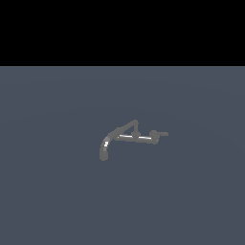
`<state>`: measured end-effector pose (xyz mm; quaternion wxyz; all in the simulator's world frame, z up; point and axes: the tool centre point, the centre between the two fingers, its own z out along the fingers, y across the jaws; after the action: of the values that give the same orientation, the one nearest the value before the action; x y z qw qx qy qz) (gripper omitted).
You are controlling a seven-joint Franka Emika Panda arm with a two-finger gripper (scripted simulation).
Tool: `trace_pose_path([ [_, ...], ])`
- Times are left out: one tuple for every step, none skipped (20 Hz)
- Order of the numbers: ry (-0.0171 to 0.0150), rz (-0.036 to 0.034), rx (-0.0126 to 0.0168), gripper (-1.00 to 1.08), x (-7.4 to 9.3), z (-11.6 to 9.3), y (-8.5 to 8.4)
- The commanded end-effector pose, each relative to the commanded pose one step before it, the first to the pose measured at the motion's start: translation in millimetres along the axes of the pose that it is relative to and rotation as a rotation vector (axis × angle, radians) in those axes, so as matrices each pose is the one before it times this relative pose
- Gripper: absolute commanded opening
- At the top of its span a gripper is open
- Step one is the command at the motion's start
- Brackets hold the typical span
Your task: Turn on the faucet by rotating a designated handle.
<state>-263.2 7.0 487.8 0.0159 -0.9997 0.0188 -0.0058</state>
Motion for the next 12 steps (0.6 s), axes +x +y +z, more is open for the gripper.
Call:
trace_pose_path([
  [-0.00020, 0.02724, -0.00037, -1.00, 5.15, 7.02, -2.15],
  [0.00014, 0.01403, -0.00017, -1.00, 2.66, 3.52, -1.13],
  [0.00015, 0.01541, -0.00019, -1.00, 2.93, 3.87, -1.24],
  [0.00017, 0.01679, -0.00021, -1.00, 3.19, 4.21, -1.35],
  [0.00018, 0.01816, -0.00022, -1.00, 3.46, 4.56, -1.46],
  [0.00020, 0.01957, -0.00024, -1.00, 3.73, 4.92, -1.57],
  [0.00021, 0.02097, -0.00025, -1.00, 4.01, 5.27, -1.69],
  [0.00023, 0.02233, -0.00027, -1.00, 4.28, 5.61, -1.80],
  [0.00024, 0.02357, -0.00028, -1.00, 4.53, 5.93, -1.90],
  [0.00025, 0.02470, -0.00029, -1.00, 4.75, 6.21, -1.99],
  [0.00026, 0.02573, -0.00030, -1.00, 4.96, 6.48, -2.08],
  [0.00027, 0.02667, -0.00031, -1.00, 5.16, 6.71, -2.16],
])
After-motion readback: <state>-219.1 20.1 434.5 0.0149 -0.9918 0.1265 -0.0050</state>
